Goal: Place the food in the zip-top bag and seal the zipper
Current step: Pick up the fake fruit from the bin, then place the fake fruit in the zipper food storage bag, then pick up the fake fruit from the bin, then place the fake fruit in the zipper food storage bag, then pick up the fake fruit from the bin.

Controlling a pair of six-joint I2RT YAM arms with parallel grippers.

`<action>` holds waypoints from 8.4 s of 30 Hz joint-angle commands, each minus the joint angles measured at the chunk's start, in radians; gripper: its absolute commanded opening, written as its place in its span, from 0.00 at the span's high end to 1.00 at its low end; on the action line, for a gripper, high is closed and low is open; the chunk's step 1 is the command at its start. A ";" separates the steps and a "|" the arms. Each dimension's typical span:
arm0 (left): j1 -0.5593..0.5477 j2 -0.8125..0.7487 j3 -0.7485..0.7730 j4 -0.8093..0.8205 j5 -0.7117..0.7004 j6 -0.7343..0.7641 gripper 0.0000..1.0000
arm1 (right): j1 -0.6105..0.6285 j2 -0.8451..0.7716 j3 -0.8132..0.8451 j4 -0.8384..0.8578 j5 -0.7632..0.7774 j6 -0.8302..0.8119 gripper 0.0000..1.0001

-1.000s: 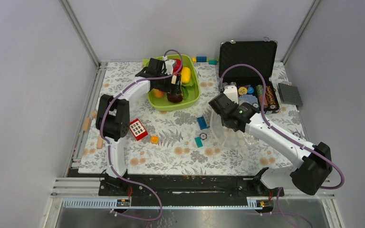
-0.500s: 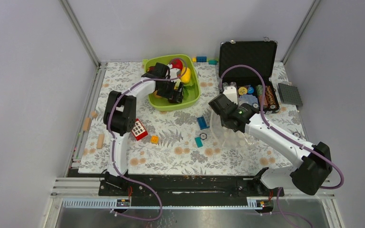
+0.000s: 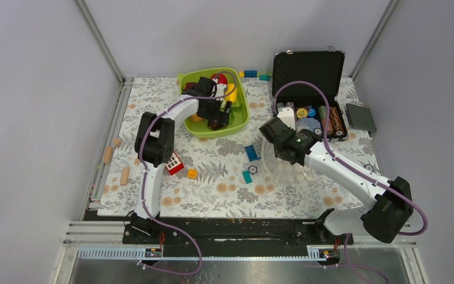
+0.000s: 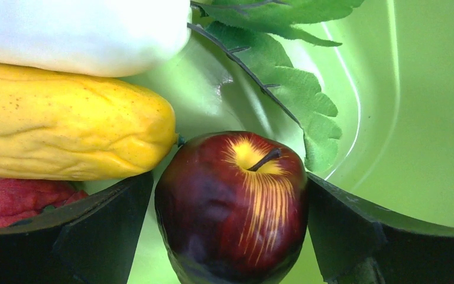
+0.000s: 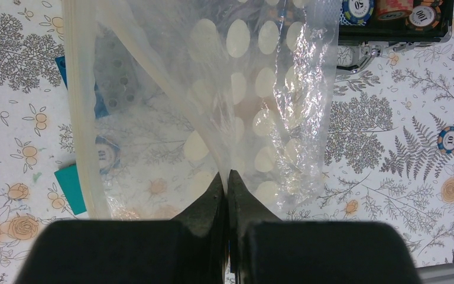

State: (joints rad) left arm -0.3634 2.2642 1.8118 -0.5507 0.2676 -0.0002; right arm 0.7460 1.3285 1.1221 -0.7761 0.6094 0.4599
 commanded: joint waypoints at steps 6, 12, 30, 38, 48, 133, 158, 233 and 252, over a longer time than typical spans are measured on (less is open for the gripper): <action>-0.006 0.044 0.053 0.034 -0.055 -0.066 0.27 | -0.004 -0.010 -0.003 0.011 0.019 0.002 1.00; -0.006 0.036 0.041 0.042 -0.053 -0.063 0.52 | -0.004 -0.002 -0.001 0.012 0.016 0.003 1.00; -0.023 -0.395 -0.225 0.222 -0.120 -0.152 0.74 | -0.004 -0.018 -0.004 0.011 0.013 0.015 1.00; -0.152 -0.703 -0.469 0.315 -0.123 -0.217 0.75 | -0.005 -0.034 -0.008 0.012 0.021 0.019 1.00; -0.317 -1.012 -0.838 0.717 0.242 -0.328 0.74 | -0.010 -0.062 -0.002 0.028 -0.080 0.041 1.00; 0.086 -0.180 -0.045 0.064 -0.060 -0.093 0.01 | -0.220 -0.223 -0.096 0.144 -0.570 0.025 1.00; 0.086 -0.078 0.003 -0.048 -0.274 -0.064 0.05 | -0.224 -0.232 -0.115 0.144 -0.546 0.028 1.00; -0.595 -0.847 -0.590 0.418 -0.081 -0.198 0.01 | -0.241 -0.298 -0.141 0.167 -0.630 0.064 1.00; -0.262 -0.985 -0.597 0.242 -0.461 -0.374 0.01 | -0.249 -0.314 0.054 0.079 -0.937 0.132 1.00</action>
State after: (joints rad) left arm -0.7055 1.2350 1.1782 -0.2768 -0.1612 -0.3096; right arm 0.5014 0.9997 1.1278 -0.7128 -0.2310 0.5682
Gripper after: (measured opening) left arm 0.985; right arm 0.018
